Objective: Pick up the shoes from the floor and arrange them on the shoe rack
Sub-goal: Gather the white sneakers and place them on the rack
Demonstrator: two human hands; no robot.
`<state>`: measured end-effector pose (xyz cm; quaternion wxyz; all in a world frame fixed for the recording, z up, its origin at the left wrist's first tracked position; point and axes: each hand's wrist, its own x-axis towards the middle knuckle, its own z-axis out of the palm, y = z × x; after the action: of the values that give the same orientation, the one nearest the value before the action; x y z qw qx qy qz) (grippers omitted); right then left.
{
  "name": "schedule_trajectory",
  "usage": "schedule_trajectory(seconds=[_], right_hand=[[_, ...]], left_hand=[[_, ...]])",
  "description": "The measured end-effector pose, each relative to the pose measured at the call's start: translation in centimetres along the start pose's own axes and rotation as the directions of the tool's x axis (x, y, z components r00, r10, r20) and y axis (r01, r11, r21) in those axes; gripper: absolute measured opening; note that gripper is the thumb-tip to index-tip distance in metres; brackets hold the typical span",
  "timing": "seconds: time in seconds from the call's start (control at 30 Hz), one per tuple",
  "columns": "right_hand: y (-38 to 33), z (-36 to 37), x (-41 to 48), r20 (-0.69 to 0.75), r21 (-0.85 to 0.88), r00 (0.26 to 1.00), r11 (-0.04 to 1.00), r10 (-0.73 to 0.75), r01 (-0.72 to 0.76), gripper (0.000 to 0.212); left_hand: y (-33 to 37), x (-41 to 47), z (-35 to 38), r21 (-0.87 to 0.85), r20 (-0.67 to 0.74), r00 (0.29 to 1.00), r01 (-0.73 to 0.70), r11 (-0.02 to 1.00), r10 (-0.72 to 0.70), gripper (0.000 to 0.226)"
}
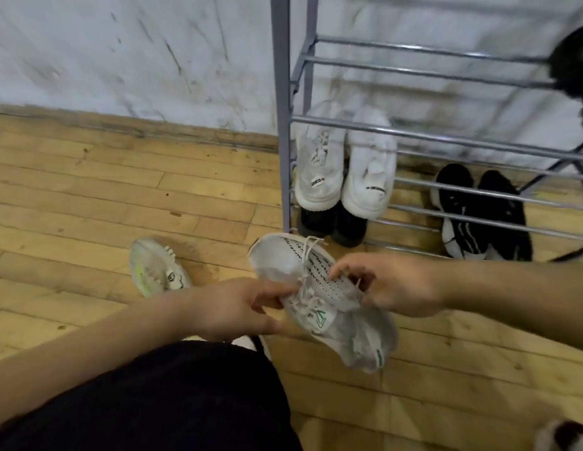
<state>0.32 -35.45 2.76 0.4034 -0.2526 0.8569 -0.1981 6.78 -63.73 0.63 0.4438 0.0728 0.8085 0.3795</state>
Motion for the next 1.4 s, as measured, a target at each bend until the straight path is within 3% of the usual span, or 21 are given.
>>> schedule_trajectory(seconds=[0.1, 0.27, 0.33, 0.43, 0.53, 0.67, 0.77, 0.83, 0.9, 1.0, 1.1, 1.13, 1.2, 1.27, 1.33, 1.4], right_hand=[[-1.7, -6.1, -8.5, -0.078, -0.027, 0.997, 1.000, 0.004, -0.006, 0.057], [-0.9, -12.2, -22.4, -0.361, 0.086, 0.930, 0.996, 0.066, -0.037, 0.057], [0.4, -13.0, -28.1, -0.503, 0.194, 0.856, 0.981, 0.115, -0.018, 0.058], [3.8, -11.1, -36.1, -0.697, 0.410, 0.679, 0.905, 0.233, 0.110, 0.060], [8.2, -6.2, -42.4, -0.742, 0.596, 0.541, 0.760, 0.396, 0.260, 0.059], [14.5, 2.0, -48.9, -0.681, 0.732, 0.388, 0.570, 0.621, 0.374, 0.059], [18.1, 7.9, -52.8, -0.601, 0.781, 0.329, 0.446, 0.728, 0.438, 0.061], [19.9, 11.8, -54.1, -0.534, 0.810, 0.333, 0.358, 0.777, 0.464, 0.059], [21.5, 15.7, -54.4, -0.475, 0.838, 0.380, 0.276, 0.794, 0.471, 0.059], [23.0, 20.2, -53.8, -0.427, 0.833, 0.448, 0.150, 0.785, 0.532, 0.059], [25.0, 24.7, -52.6, -0.321, 0.788, 0.420, -0.007, 0.849, 0.616, 0.048], [26.1, 26.6, -52.0, -0.257, 0.825, 0.387, -0.007, 0.886, 0.565, 0.043], [28.5, 31.3, -50.3, -0.111, 0.975, 0.303, 0.044, 0.946, 0.220, 0.034], [29.5, 36.3, -48.5, 0.079, 0.993, 0.301, -0.048, 0.950, -0.107, 0.035], [29.8, 40.6, -47.0, 0.225, 0.971, 0.296, -0.190, 0.928, -0.143, 0.040], [29.5, 42.5, -46.1, 0.268, 0.963, 0.194, -0.260, 0.944, -0.069, 0.039]], left_hand=[[9.2, -2.8, -3.0, 0.304, 0.077, 0.993, -0.112, 0.946, 0.092, 0.076], [24.4, -4.8, -3.5, 0.460, 0.084, 0.967, -0.253, 0.851, 0.242, 0.091], [29.7, -4.8, -2.0, 0.473, 0.029, 0.933, -0.328, 0.818, 0.357, 0.088], [37.0, -3.2, 2.6, 0.414, -0.030, 0.842, -0.481, 0.773, 0.539, 0.086], [43.8, 0.0, 10.4, 0.363, -0.079, 0.770, -0.569, 0.738, 0.633, 0.081], [50.8, 4.2, 22.3, 0.429, 0.028, 0.697, -0.656, 0.621, 0.717, 0.087], [53.4, 5.6, 29.8, 0.511, 0.127, 0.675, -0.673, 0.535, 0.727, 0.090], [53.6, 6.7, 33.9, 0.538, 0.182, 0.688, -0.667, 0.515, 0.702, 0.092], [52.9, 8.0, 37.1, 0.534, 0.242, 0.728, -0.652, 0.538, 0.642, 0.093], [52.3, 9.3, 39.8, 0.600, 0.318, 0.755, -0.629, 0.494, 0.573, 0.089], [51.6, 10.3, 40.6, 0.656, 0.365, 0.782, -0.601, 0.456, 0.505, 0.088], [51.2, 10.8, 40.6, 0.671, 0.380, 0.793, -0.591, 0.448, 0.477, 0.089], [50.6, 11.8, 40.5, 0.683, 0.401, 0.799, -0.587, 0.435, 0.448, 0.092], [50.7, 12.2, 40.2, 0.709, 0.400, 0.797, -0.582, 0.398, 0.453, 0.093], [50.9, 12.4, 40.0, 0.727, 0.393, 0.803, -0.570, 0.383, 0.448, 0.092], [51.1, 12.9, 39.9, 0.733, 0.397, 0.806, -0.566, 0.376, 0.439, 0.093]])
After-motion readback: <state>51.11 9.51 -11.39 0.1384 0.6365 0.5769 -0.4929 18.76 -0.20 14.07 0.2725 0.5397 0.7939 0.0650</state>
